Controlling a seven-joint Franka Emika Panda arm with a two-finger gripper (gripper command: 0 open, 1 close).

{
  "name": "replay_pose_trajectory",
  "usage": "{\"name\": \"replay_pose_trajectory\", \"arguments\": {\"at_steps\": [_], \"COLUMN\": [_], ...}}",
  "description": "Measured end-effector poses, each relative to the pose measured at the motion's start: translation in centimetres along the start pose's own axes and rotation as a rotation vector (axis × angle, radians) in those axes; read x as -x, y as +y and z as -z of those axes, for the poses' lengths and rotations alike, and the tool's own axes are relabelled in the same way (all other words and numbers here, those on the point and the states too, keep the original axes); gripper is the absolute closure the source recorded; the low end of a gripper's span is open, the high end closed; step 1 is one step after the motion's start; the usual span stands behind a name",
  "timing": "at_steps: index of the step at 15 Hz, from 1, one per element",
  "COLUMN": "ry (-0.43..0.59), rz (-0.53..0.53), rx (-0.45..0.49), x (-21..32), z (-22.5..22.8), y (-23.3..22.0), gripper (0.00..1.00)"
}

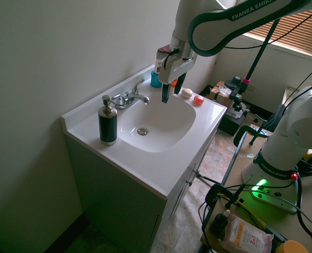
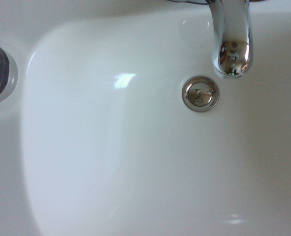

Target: Use the sanitizer

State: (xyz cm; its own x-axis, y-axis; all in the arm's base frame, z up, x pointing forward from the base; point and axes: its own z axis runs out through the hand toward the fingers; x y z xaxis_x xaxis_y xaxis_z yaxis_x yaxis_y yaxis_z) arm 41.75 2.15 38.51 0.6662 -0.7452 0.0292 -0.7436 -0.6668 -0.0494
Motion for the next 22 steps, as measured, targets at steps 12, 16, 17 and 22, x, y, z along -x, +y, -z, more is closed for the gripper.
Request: {"name": "replay_pose_trajectory", "arguments": {"at_steps": [12, 16, 17, 22], "ry": [0.094, 0.105, 0.103, 0.088], "rz": [0.145, 0.178, 0.181, 0.197], "rx": [-0.049, -0.046, -0.044, -0.027], "x": [0.2, 2.8, 3.1, 5.2], "z": [8.4, 9.0, 9.1, 8.2], "y": [-13.8, -18.7, -19.5, -22.2], "gripper": [1.00, 1.00, 1.00, 1.00]}}
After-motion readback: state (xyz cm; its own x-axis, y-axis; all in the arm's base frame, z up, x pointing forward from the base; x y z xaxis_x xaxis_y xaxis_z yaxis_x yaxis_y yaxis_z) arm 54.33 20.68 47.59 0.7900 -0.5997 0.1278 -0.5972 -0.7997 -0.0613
